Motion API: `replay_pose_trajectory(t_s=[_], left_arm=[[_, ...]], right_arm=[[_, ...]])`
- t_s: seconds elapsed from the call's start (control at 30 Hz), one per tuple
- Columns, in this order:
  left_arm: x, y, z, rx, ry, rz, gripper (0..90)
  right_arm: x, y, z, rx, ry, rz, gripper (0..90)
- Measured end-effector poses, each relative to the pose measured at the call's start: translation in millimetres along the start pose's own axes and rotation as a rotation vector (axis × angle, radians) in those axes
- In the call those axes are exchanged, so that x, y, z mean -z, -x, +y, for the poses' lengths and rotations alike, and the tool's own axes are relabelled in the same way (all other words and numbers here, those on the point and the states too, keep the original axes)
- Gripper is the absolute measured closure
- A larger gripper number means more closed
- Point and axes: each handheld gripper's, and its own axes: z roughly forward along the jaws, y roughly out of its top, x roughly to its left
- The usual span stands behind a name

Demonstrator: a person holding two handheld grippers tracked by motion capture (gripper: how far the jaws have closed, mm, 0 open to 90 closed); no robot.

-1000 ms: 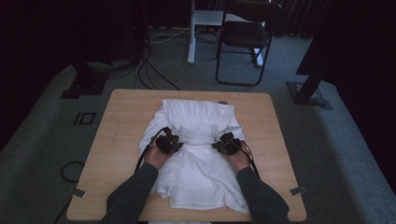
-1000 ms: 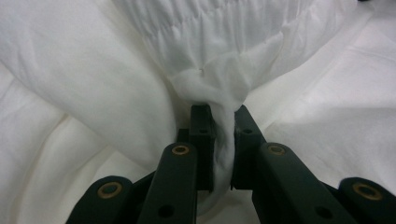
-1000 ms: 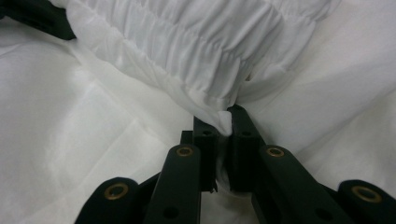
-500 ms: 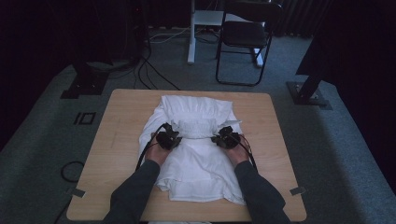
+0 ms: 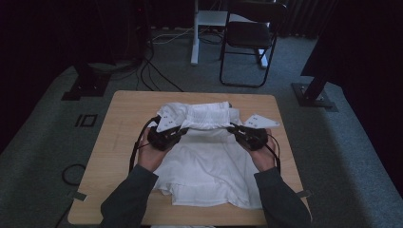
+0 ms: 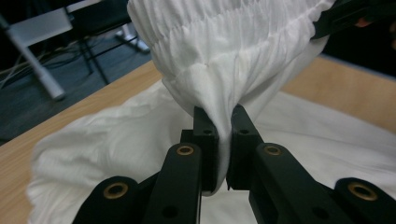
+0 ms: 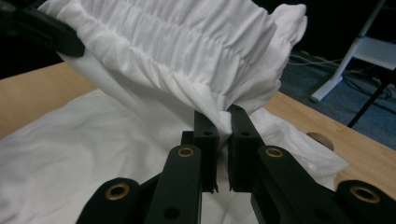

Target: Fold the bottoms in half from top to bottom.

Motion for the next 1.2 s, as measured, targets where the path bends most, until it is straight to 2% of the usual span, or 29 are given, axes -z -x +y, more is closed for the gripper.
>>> replay_pose_trajectory(t_s=[0.07, 0.13, 0.23, 0.33, 0.4, 0.47, 0.53, 0.57, 0.67, 0.73, 0.8, 0.87, 0.9, 0.97, 1.03, 1.1, 1.13, 1.17, 1.2], left_arm=[[0.8, 7.2, -9.1, -0.024, -0.022, -0.014, 84.4], [-5.5, 12.5, -24.7, -0.023, -0.065, -0.029, 83.8], [-21.8, 16.8, -54.7, 0.009, -0.142, -0.065, 83.5], [-37.6, 22.8, -86.0, 0.038, -0.22, -0.091, 83.0], [-46.4, 26.7, -104.3, 0.045, -0.269, -0.094, 82.4], [-52.3, 29.2, -119.1, 0.063, -0.302, -0.099, 81.7], [-55.8, 31.7, -130.6, 0.057, -0.328, -0.094, 80.2], [-55.4, 32.0, -134.8, 0.064, -0.306, -0.095, 79.2], [-54.1, 28.6, -137.4, 0.11, -0.291, -0.115, 78.4], [-54.2, 29.0, -136.3, 0.116, -0.298, -0.124, 73.8], [-54.0, 30.0, -134.7, 0.124, -0.304, -0.126, 67.5], [-50.7, 30.4, -131.8, 0.123, -0.307, -0.114, 59.7], [-47.3, 29.9, -130.0, 0.128, -0.293, -0.11, 57.4], [-38.2, 25.8, -125.1, 0.164, -0.247, -0.122, 54.4], [-29.6, 19.3, -118.2, 0.199, -0.201, -0.133, 53.7], [-24.9, 12.2, -110.5, 0.216, -0.168, -0.113, 56.0], [-24.0, 8.0, -106.8, 0.215, -0.167, -0.094, 64.0], [-24.8, 4.0, -103.6, 0.226, -0.165, -0.071, 75.5], [-26.7, -0.7, -100.7, 0.238, -0.168, -0.057, 83.6]], right_arm=[[8.5, -8.4, -6.4, 0.025, -0.017, 0.004, 84.0], [9.4, -15.4, -21.5, 0.027, -0.061, 0.019, 84.0], [0.3, -24.2, -52.9, 0.017, -0.142, 0.046, 84.0], [-12.8, -29.8, -83.6, -0.019, -0.215, 0.077, 83.9], [-20.4, -34.1, -99.7, -0.031, -0.263, 0.091, 83.9], [-26.2, -39.6, -109.9, -0.019, -0.3, 0.093, 83.6], [-30.4, -44.5, -115.5, -0.001, -0.322, 0.089, 83.1], [-32.4, -45.0, -117.6, -0.002, -0.335, 0.095, 83.0], [-38.9, -44.8, -123.3, -0.014, -0.37, 0.094, 82.3], [-41.1, -44.2, -125.0, -0.026, -0.384, 0.098, 80.4], [-40.0, -43.1, -124.3, -0.029, -0.382, 0.102, 73.9], [-37.9, -41.8, -122.8, -0.039, -0.385, 0.112, 61.7], [-35.5, -41.4, -121.1, -0.045, -0.377, 0.12, 56.4], [-26.7, -40.0, -114.7, -0.042, -0.338, 0.133, 48.4], [-18.1, -36.8, -108.0, -0.047, -0.292, 0.13, 44.7], [-9.4, -28.8, -100.1, -0.08, -0.235, 0.124, 44.5], [-6.5, -23.8, -96.4, -0.099, -0.208, 0.111, 47.9], [-5.1, -17.9, -93.0, -0.12, -0.19, 0.091, 62.5], [-5.3, -12.1, -89.9, -0.143, -0.186, 0.072, 71.5]])
